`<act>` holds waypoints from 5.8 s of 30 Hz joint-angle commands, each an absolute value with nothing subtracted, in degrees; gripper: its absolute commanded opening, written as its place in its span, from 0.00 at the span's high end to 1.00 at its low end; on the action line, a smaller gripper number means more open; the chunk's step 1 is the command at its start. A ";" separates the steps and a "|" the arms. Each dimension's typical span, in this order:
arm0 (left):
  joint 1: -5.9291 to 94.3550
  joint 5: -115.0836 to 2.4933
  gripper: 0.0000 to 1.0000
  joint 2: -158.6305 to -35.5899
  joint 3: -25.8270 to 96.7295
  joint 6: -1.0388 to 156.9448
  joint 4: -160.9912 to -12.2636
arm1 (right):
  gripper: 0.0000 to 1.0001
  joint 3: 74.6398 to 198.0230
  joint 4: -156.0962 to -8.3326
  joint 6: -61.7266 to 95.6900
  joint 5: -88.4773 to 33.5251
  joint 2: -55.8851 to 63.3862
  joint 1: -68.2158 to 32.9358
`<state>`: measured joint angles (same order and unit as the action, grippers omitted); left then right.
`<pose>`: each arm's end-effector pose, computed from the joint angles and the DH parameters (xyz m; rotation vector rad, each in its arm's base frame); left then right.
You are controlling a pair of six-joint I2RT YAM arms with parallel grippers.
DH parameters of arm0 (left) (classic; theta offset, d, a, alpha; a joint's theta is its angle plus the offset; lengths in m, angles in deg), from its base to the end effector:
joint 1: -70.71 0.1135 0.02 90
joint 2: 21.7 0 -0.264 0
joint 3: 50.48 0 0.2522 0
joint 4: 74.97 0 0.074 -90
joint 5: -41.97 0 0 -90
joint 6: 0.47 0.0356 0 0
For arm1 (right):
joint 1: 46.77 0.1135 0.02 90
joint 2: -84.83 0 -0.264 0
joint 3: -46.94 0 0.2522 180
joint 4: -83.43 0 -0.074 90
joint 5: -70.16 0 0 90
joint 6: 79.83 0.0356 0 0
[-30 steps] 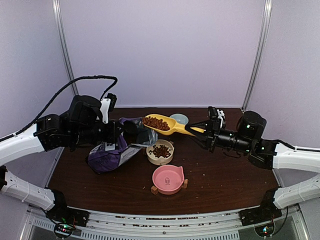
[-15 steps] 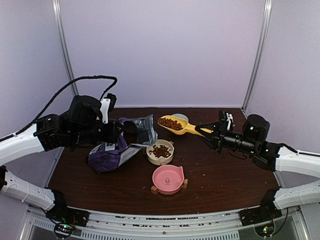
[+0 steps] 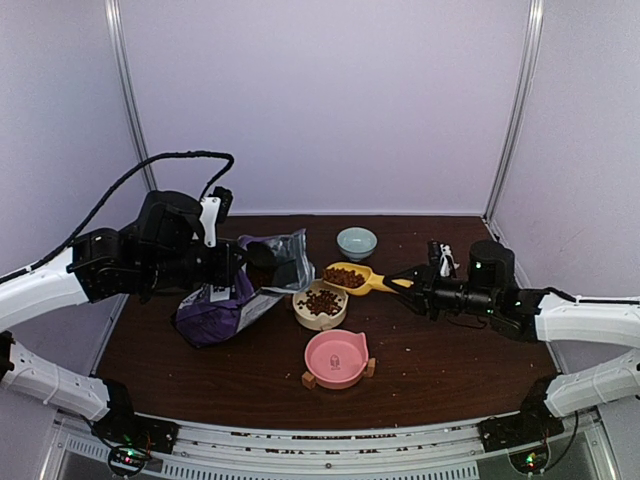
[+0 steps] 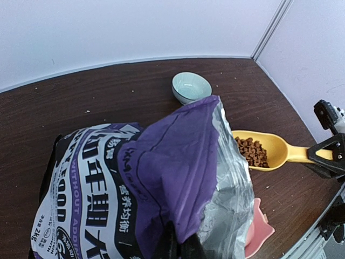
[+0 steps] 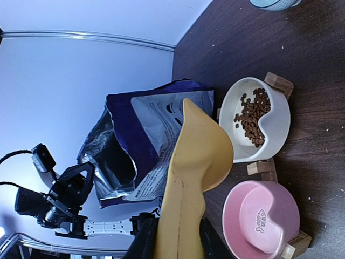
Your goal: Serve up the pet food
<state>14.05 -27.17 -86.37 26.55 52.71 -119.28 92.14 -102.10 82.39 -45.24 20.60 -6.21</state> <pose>0.1449 -0.1972 0.3493 0.1529 2.1393 -0.5930 0.1776 0.1721 0.2442 0.2193 2.1752 1.6817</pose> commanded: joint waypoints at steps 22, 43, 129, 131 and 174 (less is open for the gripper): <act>14.81 -24.83 1.00 -85.26 28.26 53.28 -118.48 | 0.88 101.14 -86.80 67.01 -41.05 13.94 -6.43; 14.81 -24.92 1.00 -84.91 28.16 53.48 -118.44 | 0.88 110.07 -75.18 58.51 -37.93 10.36 -4.63; 14.81 -37.06 1.00 -81.19 22.40 56.25 -110.90 | 0.87 131.52 -64.99 38.67 -22.57 5.76 14.80; 14.81 -38.64 1.00 -81.21 22.18 57.19 -110.01 | 0.87 133.19 -64.50 37.71 -22.15 3.53 14.96; 14.29 -48.15 1.00 -82.39 24.08 61.11 -104.85 | 0.88 141.59 -72.62 38.06 -15.84 -23.43 15.61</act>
<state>14.68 -47.72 -82.43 20.19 60.10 -111.54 142.80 -70.84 36.32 -15.54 -21.34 16.56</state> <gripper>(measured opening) 0.005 0.220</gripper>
